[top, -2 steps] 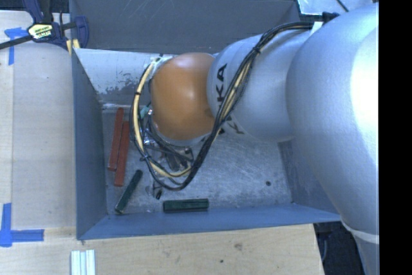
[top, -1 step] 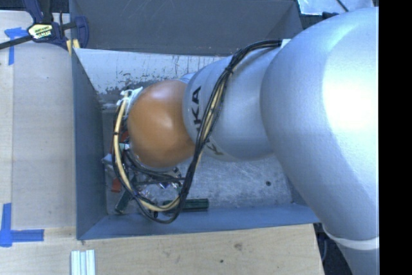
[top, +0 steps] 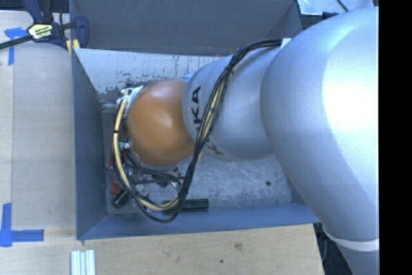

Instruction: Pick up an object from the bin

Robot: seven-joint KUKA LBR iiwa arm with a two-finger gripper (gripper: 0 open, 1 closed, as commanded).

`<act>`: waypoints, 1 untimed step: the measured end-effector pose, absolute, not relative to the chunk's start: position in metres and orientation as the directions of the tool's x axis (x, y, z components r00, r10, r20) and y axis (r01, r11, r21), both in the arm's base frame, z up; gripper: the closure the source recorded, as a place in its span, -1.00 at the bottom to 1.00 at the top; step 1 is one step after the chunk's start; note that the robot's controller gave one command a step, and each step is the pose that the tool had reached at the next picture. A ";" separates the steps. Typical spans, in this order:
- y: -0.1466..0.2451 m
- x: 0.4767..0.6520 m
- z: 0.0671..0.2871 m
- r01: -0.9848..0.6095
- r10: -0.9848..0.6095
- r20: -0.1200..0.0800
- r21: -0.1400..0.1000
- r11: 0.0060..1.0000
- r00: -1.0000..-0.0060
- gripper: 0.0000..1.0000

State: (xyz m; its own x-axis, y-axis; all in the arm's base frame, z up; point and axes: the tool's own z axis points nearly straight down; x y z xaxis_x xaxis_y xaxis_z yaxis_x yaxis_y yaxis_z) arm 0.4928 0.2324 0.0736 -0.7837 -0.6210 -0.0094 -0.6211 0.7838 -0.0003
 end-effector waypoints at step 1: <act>0.207 0.518 0.173 -0.643 -0.643 -0.011 -0.004 0.766 -0.766 1.00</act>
Offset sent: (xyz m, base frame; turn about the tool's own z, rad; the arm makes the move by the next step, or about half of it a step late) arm 0.0220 -0.0241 0.0944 -0.0330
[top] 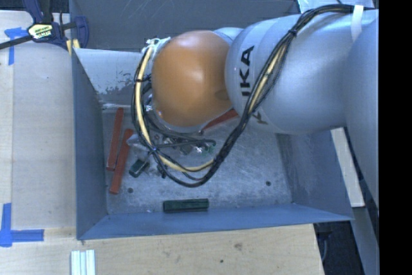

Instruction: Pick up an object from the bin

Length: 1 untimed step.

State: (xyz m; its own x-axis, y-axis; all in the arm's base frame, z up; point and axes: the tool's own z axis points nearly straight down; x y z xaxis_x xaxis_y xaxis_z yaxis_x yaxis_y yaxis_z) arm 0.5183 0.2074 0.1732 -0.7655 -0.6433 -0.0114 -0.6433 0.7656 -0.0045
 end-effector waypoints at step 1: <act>0.239 0.558 0.253 -0.626 -0.626 -0.013 -0.003 0.780 -0.780 1.00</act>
Offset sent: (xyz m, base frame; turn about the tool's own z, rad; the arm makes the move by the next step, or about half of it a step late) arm 0.0366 0.0306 0.0737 0.0233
